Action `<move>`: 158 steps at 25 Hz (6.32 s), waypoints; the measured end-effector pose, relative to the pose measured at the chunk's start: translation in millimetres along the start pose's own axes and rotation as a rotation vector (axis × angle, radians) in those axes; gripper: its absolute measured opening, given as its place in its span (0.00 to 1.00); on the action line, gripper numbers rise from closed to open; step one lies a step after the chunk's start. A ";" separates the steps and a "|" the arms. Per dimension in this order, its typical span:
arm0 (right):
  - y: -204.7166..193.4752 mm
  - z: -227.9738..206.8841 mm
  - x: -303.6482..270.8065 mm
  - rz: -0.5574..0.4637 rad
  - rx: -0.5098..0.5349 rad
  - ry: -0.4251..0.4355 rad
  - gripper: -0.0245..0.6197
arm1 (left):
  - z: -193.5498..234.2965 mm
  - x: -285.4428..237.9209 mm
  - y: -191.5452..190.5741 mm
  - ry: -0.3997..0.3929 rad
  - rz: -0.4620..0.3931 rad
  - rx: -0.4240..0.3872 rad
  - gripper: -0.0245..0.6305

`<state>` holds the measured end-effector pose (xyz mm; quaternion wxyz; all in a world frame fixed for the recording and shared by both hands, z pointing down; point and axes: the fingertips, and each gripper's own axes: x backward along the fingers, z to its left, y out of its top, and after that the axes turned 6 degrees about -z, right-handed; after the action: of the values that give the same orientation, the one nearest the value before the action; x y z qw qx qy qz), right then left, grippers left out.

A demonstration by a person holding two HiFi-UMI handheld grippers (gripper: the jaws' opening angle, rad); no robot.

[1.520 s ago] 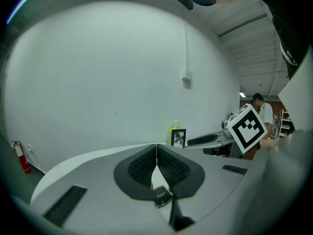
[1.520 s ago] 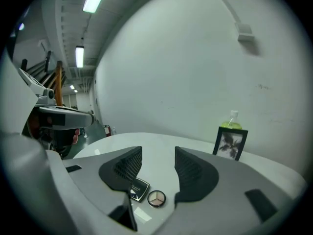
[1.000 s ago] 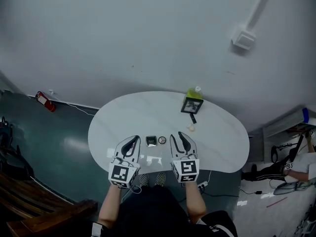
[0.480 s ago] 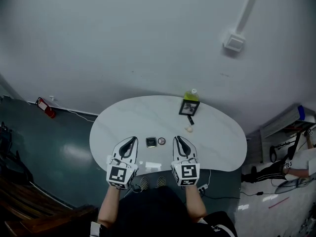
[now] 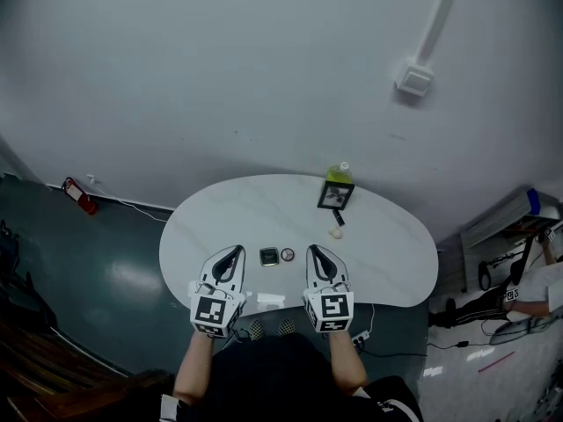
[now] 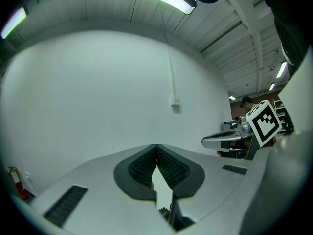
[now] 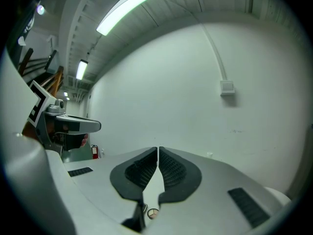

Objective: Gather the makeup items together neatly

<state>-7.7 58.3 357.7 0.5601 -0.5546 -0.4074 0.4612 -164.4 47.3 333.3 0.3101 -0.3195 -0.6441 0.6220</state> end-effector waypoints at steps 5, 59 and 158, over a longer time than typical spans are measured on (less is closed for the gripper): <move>-0.8 0.0 -1.3 0.014 -0.001 -0.010 0.10 | -0.5 -5.2 0.8 -0.016 -0.003 0.014 0.07; -187.4 -204.9 -86.1 0.390 -0.062 0.152 0.10 | -105.0 -210.8 -157.9 0.004 0.255 0.186 0.07; -318.2 -58.0 -90.4 0.556 -0.158 0.146 0.34 | -38.4 -99.6 -270.3 0.001 0.421 0.248 0.07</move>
<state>47.1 -30.6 676.9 0.3951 -0.7186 -0.2333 0.5226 -80.7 -14.9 604.5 0.2110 -0.4065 -0.4820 0.7469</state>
